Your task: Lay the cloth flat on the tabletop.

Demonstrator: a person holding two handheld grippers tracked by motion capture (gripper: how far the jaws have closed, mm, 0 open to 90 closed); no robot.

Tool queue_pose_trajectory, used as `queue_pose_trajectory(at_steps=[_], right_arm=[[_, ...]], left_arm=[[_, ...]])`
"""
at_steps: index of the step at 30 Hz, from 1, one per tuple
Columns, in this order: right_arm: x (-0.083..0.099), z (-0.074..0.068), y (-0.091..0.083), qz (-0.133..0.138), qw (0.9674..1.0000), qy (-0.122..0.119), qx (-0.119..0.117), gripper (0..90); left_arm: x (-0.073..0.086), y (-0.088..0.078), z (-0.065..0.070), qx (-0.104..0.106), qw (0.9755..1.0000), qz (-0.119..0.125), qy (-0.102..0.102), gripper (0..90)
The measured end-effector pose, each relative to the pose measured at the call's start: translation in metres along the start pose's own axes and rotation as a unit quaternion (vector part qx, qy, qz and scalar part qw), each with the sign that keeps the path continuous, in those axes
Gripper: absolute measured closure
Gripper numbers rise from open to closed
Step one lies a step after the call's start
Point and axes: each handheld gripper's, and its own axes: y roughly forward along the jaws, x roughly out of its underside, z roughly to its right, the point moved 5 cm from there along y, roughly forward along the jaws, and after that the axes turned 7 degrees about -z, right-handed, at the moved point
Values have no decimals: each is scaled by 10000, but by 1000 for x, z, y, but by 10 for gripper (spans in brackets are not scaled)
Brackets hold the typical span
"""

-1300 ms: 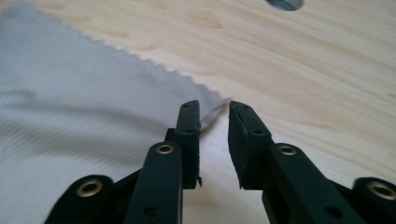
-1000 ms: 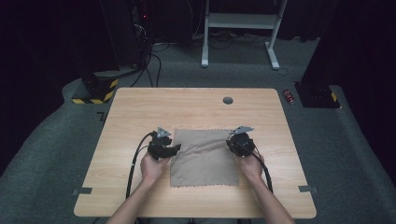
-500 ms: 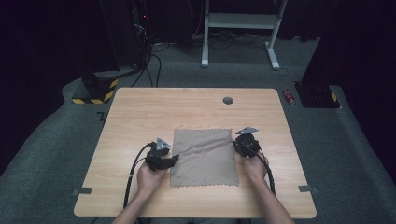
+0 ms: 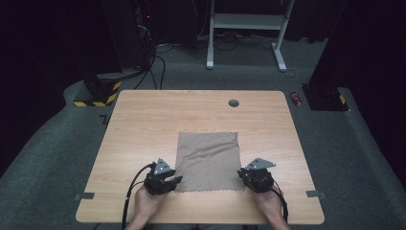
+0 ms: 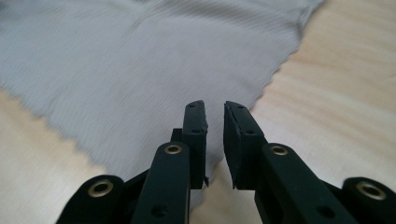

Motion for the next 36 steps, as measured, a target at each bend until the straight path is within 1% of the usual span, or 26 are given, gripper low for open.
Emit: queue_pose_trajectory(at_steps=[3,5,8,9,10,11,12,14,16,19,21,22,24,28,30,31,32,33,34,36], right_arm=[[7,-9,-3,-55,9999,-137,-35,790],[9,-14,-4,-81,9997,-230,-13,791],[11,-18,-3,-119,9995,-289,-30,795],[13,-19,-1,-159,9994,-308,-8,797],[14,-19,0,-216,9993,-309,-32,802],[17,-20,2,-234,9993,-281,-56,817],[18,-20,2,-180,9994,-269,-76,829],[19,-21,1,-183,9994,-270,-72,871],[19,-22,1,-195,9993,-314,-48,890],[19,-23,0,-224,9992,-316,-68,893],[20,-24,-1,-250,9991,-335,-84,895],[21,-24,-2,-270,9990,-350,-88,896],[21,-27,-5,-262,9988,-394,-107,896],[22,-29,-13,-215,9986,-464,-111,895],[24,-29,-12,-273,9984,-489,-87,890],[25,-28,-11,-288,9984,-479,-94,871],[26,-28,-9,-270,9986,-437,-93,842],[25,-29,-8,-237,9988,-408,-98,817],[24,-30,-8,-204,9990,-394,-90,803],[18,-35,-8,-80,9990,-414,-115,790]], left_arm=[[3,-1,7,21,9998,-37,190,677],[3,0,11,51,9997,-63,230,714],[4,3,15,-22,9990,-178,399,760],[4,4,16,-3,9989,-222,406,775],[5,5,16,-29,9988,-232,437,790],[5,5,16,-26,9989,-216,412,809],[5,5,14,-49,9988,-238,417,825],[5,5,13,-13,9990,-257,368,861],[5,5,12,8,9989,-278,385,898],[6,3,13,107,9985,-327,414,900],[7,2,12,167,9986,-331,381,900],[8,1,11,169,9984,-350,400,900],[10,-1,11,248,9982,-392,371,900],[16,-6,12,425,9979,-396,284,900],[19,-8,13,439,9979,-366,321,900],[19,-9,13,403,9980,-327,362,900],[19,-9,13,352,9985,-233,337,898],[18,-9,13,339,9987,-219,319,810],[17,-9,13,357,9989,-189,254,772],[14,-7,13,277,9991,-145,286,719]])
